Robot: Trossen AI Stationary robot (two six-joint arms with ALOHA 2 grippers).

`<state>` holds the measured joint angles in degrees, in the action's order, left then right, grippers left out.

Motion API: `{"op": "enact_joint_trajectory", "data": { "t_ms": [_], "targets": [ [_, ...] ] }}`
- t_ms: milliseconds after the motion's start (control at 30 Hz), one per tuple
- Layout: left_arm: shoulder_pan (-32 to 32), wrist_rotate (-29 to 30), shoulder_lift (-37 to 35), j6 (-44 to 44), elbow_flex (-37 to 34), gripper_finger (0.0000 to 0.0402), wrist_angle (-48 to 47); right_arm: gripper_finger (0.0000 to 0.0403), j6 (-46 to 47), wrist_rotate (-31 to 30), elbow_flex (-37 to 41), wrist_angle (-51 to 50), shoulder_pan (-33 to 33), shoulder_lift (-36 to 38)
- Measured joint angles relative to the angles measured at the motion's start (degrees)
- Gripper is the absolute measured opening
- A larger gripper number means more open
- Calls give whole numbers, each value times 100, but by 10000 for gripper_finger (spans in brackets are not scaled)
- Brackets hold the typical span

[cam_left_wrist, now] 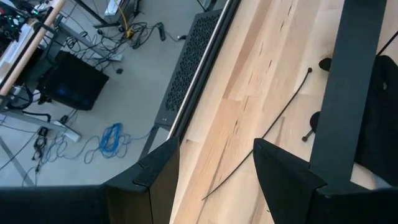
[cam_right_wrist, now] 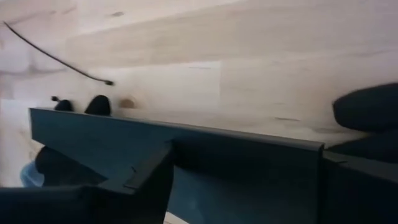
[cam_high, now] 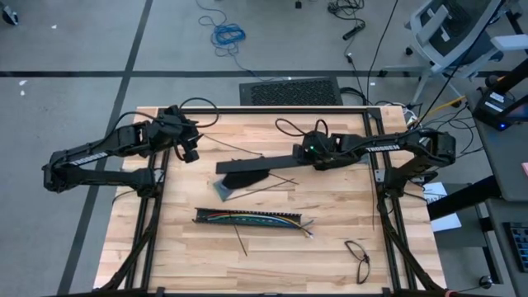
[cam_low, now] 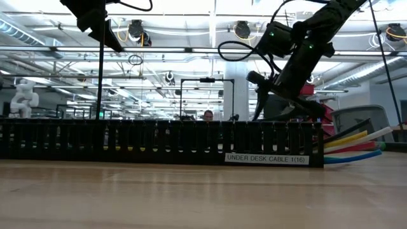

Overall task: Ziptie cables
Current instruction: Close the cable duct

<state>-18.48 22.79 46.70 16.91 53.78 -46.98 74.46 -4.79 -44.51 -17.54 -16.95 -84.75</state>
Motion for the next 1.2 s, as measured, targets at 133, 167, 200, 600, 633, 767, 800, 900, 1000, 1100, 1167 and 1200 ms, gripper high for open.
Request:
{"op": "enact_joint_trajectory", "data": {
  "t_ms": [133, 167, 200, 600, 633, 767, 800, 900, 1000, 1100, 1167, 1200],
  "targets": [
    [0, 0, 0, 2, 0, 202, -2, 239, -10, 61, 0, -184, 0, 4],
    [0, 0, 0, 4, 0, 202, -3, 241, -16, 70, -1, -229, 0, 4],
    [0, 0, 0, 4, 0, 202, -2, 244, -20, 72, -2, -283, 4, 7],
    [0, 13, 0, 203, 0, 202, -225, 286, -237, 339, -2, -918, 11, 7],
    [0, 14, 0, 203, 0, 202, -227, 288, -281, 358, -2, -969, 12, 7],
    [0, 23, 0, 203, 0, 202, -291, 290, -365, 381, -2, -1242, 7, 7],
    [0, 26, 0, 203, 0, 202, -309, 290, -379, 385, -2, -1325, 7, 7],
    [0, 26, 0, 203, 0, 202, -323, 290, -397, 485, -2, -1550, 7, 7],
    [1, 28, 0, 203, 0, 202, -323, 290, -382, 491, 0, -1747, 7, 4],
    [0, 28, 0, 202, 0, 202, -321, 290, -332, 491, 0, -1871, 2, 4],
    [0, 28, 0, 201, 0, 202, -320, 290, -327, 454, 0, -1838, 2, 4],
    [0, 28, 0, 202, 0, 202, -319, 290, -327, 407, 0, -1808, 2, 4]
  ]
}}
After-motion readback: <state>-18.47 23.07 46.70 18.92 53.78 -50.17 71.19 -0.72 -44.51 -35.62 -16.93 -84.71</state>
